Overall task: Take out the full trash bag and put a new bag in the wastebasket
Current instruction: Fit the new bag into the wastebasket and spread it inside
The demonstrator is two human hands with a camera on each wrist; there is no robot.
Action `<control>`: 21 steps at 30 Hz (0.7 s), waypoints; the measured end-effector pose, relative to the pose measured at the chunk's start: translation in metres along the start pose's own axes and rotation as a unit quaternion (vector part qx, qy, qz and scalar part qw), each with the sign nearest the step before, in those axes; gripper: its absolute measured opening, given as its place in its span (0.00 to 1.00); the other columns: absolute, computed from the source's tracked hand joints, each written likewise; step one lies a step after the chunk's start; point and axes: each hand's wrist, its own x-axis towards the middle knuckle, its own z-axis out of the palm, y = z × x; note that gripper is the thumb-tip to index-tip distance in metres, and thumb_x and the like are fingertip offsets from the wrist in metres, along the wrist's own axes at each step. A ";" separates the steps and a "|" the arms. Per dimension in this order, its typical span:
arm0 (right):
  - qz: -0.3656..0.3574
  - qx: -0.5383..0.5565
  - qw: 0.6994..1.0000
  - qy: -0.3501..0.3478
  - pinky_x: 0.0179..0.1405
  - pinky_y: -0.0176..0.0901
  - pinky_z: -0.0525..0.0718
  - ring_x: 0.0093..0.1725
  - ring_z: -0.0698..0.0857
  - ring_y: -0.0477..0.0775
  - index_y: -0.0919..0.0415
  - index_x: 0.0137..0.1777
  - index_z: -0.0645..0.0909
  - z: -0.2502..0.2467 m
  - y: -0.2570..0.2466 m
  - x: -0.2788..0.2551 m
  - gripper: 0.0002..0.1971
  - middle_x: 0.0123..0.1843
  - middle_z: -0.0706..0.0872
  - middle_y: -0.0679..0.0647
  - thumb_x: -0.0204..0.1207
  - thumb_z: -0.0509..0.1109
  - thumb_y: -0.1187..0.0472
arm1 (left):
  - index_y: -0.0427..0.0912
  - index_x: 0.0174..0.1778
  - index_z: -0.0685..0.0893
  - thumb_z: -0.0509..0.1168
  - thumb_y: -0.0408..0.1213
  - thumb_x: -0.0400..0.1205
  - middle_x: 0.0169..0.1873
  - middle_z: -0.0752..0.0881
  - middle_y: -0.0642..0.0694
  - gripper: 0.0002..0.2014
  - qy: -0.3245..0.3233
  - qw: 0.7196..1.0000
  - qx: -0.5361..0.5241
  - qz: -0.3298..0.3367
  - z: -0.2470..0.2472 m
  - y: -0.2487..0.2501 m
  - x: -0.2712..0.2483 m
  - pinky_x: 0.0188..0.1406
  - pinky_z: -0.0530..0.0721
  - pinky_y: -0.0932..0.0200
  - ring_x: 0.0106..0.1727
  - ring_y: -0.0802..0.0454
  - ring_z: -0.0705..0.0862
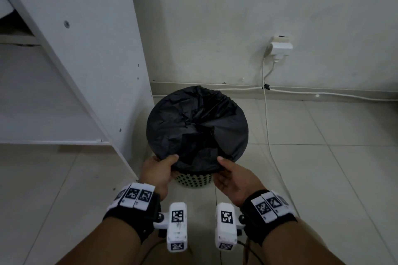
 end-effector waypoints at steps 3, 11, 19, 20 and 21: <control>-0.029 0.021 0.999 0.018 0.45 0.50 0.84 0.45 0.87 0.58 0.63 0.53 0.86 -0.010 -0.007 0.003 0.11 0.47 0.90 0.60 0.75 0.77 0.58 | 0.37 0.59 0.87 0.70 0.26 0.81 0.48 0.91 0.41 0.11 0.002 1.000 0.003 0.023 -0.008 0.010 0.003 0.48 0.87 0.50 0.50 0.41 0.90; -0.021 0.015 0.999 0.039 0.45 0.49 0.84 0.45 0.86 0.59 0.63 0.51 0.85 -0.002 -0.011 0.007 0.06 0.46 0.89 0.60 0.76 0.75 0.64 | 0.46 0.53 0.89 0.75 0.34 0.79 0.50 0.94 0.46 0.08 -0.039 0.999 -0.025 0.000 0.009 -0.013 -0.018 0.52 0.87 0.51 0.52 0.46 0.90; -0.047 0.007 0.997 0.056 0.42 0.49 0.85 0.46 0.88 0.58 0.66 0.52 0.86 -0.005 -0.010 0.008 0.08 0.47 0.91 0.62 0.75 0.77 0.64 | 0.47 0.52 0.86 0.69 0.25 0.82 0.54 0.91 0.42 0.11 -0.040 0.999 -0.012 0.019 0.012 -0.017 -0.013 0.56 0.88 0.42 0.55 0.40 0.89; -0.055 0.025 0.997 0.056 0.43 0.51 0.86 0.47 0.89 0.60 0.67 0.52 0.86 -0.008 -0.013 0.008 0.09 0.48 0.91 0.63 0.75 0.77 0.64 | 0.48 0.50 0.86 0.69 0.24 0.82 0.53 0.91 0.43 0.12 -0.044 0.999 -0.011 0.021 0.009 -0.016 -0.014 0.57 0.88 0.41 0.55 0.39 0.89; -0.064 0.045 0.995 0.054 0.43 0.52 0.87 0.48 0.89 0.62 0.68 0.53 0.86 -0.012 -0.016 0.007 0.09 0.49 0.92 0.64 0.76 0.76 0.63 | 0.49 0.50 0.86 0.69 0.24 0.82 0.54 0.91 0.43 0.12 -0.048 0.999 -0.008 0.021 0.007 -0.015 -0.013 0.56 0.88 0.41 0.56 0.39 0.89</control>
